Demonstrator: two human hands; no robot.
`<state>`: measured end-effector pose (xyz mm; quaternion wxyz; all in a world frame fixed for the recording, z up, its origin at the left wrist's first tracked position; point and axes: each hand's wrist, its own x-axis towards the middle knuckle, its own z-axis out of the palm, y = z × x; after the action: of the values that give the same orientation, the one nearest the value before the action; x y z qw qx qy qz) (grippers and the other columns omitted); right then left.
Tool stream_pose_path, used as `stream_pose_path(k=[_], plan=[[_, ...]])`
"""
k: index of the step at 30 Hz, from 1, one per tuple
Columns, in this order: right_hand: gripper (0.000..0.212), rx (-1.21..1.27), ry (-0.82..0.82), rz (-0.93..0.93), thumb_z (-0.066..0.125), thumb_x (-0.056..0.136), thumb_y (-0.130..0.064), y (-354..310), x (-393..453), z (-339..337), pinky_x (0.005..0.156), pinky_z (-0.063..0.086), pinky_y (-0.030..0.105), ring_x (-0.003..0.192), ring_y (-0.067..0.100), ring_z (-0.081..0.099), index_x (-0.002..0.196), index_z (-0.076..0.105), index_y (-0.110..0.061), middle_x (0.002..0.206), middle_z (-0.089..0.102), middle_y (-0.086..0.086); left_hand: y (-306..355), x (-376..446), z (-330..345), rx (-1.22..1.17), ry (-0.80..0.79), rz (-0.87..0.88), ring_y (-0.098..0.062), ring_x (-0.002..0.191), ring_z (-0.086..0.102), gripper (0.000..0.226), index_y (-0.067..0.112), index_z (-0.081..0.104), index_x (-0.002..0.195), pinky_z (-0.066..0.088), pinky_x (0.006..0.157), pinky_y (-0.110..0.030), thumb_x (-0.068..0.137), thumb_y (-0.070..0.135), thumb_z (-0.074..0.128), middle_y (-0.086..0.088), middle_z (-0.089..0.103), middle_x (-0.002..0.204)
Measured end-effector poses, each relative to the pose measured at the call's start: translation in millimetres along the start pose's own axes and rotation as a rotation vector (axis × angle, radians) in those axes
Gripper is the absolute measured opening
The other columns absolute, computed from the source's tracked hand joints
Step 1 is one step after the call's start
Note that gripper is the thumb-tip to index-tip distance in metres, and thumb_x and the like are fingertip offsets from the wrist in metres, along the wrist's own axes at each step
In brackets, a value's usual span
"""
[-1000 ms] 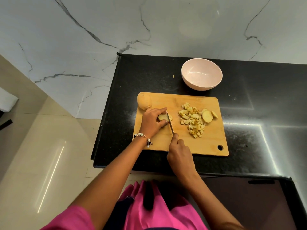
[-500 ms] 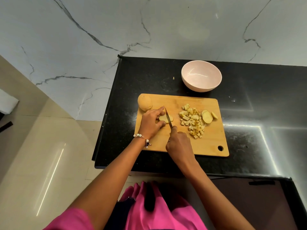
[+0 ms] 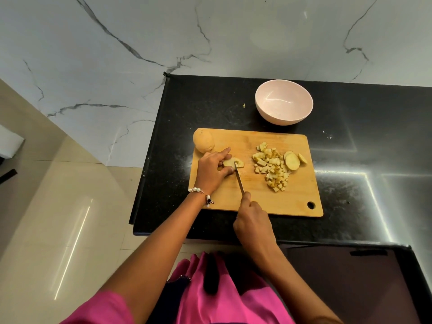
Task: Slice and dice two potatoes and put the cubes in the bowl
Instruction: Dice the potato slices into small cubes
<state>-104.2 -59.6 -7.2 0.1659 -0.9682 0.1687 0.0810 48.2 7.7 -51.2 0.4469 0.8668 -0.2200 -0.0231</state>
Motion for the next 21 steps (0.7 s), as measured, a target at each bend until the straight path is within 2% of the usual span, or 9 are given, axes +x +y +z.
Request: stream_pose_path(k=[3, 8, 10, 12, 15, 17, 19, 21], plan=[[0.058, 0.089, -0.011, 0.036, 0.036, 0.092, -0.007, 2, 0, -13, 0.069, 0.041, 0.035, 0.095, 0.034, 0.056, 0.146, 0.019, -0.002, 0.110, 0.055, 0.018, 0, 0, -3, -0.021, -0.030, -0.012, -0.014, 0.097, 0.055, 0.064, 0.015, 0.052, 0.132, 0.046, 0.084, -0.019, 0.073, 0.014, 0.077, 0.002, 0.069, 0.110], [0.052, 0.125, 0.056, 0.011, 0.037, 0.090, -0.005, -6, 29, -19, 0.067, 0.041, 0.037, 0.088, 0.037, 0.057, 0.141, 0.029, 0.000, 0.102, 0.059, 0.020, -2, -2, -9, -0.078, -0.066, -0.037, -0.009, 0.098, 0.060, 0.071, 0.014, 0.046, 0.137, 0.043, 0.087, -0.008, 0.074, 0.008, 0.076, 0.001, 0.067, 0.115], [0.051, 0.119, 0.048, 0.021, 0.036, 0.091, -0.004, -10, 37, -17, 0.066, 0.040, 0.036, 0.089, 0.038, 0.057, 0.141, 0.030, 0.001, 0.103, 0.059, 0.021, -4, -3, -9, -0.089, -0.051, -0.035, -0.006, 0.097, 0.061, 0.069, 0.012, 0.045, 0.137, 0.041, 0.086, -0.003, 0.075, 0.005, 0.074, -0.003, 0.067, 0.115], [0.051, 0.072, 0.043, 0.023, 0.035, 0.092, -0.004, -12, 41, -13, 0.066, 0.038, 0.035, 0.090, 0.038, 0.057, 0.142, 0.027, 0.001, 0.106, 0.057, 0.023, -5, -3, -8, -0.080, -0.024, -0.018, -0.010, 0.096, 0.063, 0.067, 0.011, 0.045, 0.137, 0.041, 0.085, -0.002, 0.076, 0.004, 0.073, -0.004, 0.068, 0.112], [0.050, 0.013, 0.073, 0.024, 0.034, 0.091, -0.002, -16, 40, -9, 0.064, 0.034, 0.034, 0.090, 0.038, 0.058, 0.140, 0.028, 0.002, 0.105, 0.058, 0.022, -4, -3, -6, -0.052, 0.003, 0.022, -0.015, 0.095, 0.062, 0.065, 0.010, 0.048, 0.135, 0.044, 0.084, -0.007, 0.076, 0.007, 0.073, -0.003, 0.069, 0.106], [0.048, -0.007, 0.099, 0.022, 0.032, 0.092, 0.000, -20, 41, -7, 0.065, 0.032, 0.032, 0.092, 0.037, 0.058, 0.140, 0.027, 0.003, 0.107, 0.058, 0.021, -5, -4, -4, -0.026, 0.024, 0.047, -0.018, 0.094, 0.059, 0.063, 0.011, 0.050, 0.134, 0.048, 0.086, -0.019, 0.076, 0.009, 0.073, -0.001, 0.070, 0.103], [0.046, -0.007, 0.138, -0.009, 0.031, 0.092, 0.003, -25, 43, -4, 0.064, 0.036, 0.034, 0.088, 0.037, 0.060, 0.137, 0.030, 0.007, 0.106, 0.058, 0.022, -7, -4, -2, 0.003, 0.051, 0.047, -0.017, 0.093, 0.052, 0.061, 0.013, 0.051, 0.133, 0.047, 0.088, -0.030, 0.076, 0.011, 0.073, 0.002, 0.071, 0.101], [0.045, -0.006, 0.164, -0.036, 0.035, 0.089, 0.006, -27, 42, 1, 0.059, 0.043, 0.036, 0.077, 0.039, 0.061, 0.134, 0.035, 0.013, 0.097, 0.059, 0.026, -8, -4, -1, 0.018, 0.070, 0.043, -0.017, 0.092, 0.048, 0.060, 0.014, 0.052, 0.133, 0.046, 0.088, -0.032, 0.076, 0.013, 0.073, 0.003, 0.071, 0.101]])
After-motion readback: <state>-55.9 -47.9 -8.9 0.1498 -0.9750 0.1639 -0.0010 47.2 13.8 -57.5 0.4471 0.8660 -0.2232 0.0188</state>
